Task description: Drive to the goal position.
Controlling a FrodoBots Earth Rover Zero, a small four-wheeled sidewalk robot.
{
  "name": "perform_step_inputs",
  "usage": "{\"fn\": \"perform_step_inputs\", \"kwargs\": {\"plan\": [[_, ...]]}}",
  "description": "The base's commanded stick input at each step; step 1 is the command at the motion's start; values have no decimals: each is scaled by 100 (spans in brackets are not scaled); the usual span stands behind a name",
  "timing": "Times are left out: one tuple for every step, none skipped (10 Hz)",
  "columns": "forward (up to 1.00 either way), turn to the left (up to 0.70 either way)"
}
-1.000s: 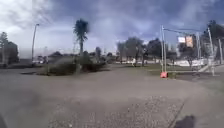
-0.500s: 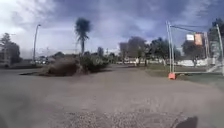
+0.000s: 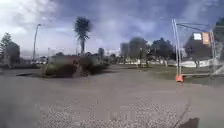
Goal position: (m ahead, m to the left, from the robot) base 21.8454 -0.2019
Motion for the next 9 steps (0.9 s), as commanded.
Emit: {"fn": "perform_step_inputs", "kwargs": {"plan": [[70, -2], [70, 0], [70, 0], [70, 0], [70, -11], [70, -20], [70, -29], [70, -30], [70, -29]]}}
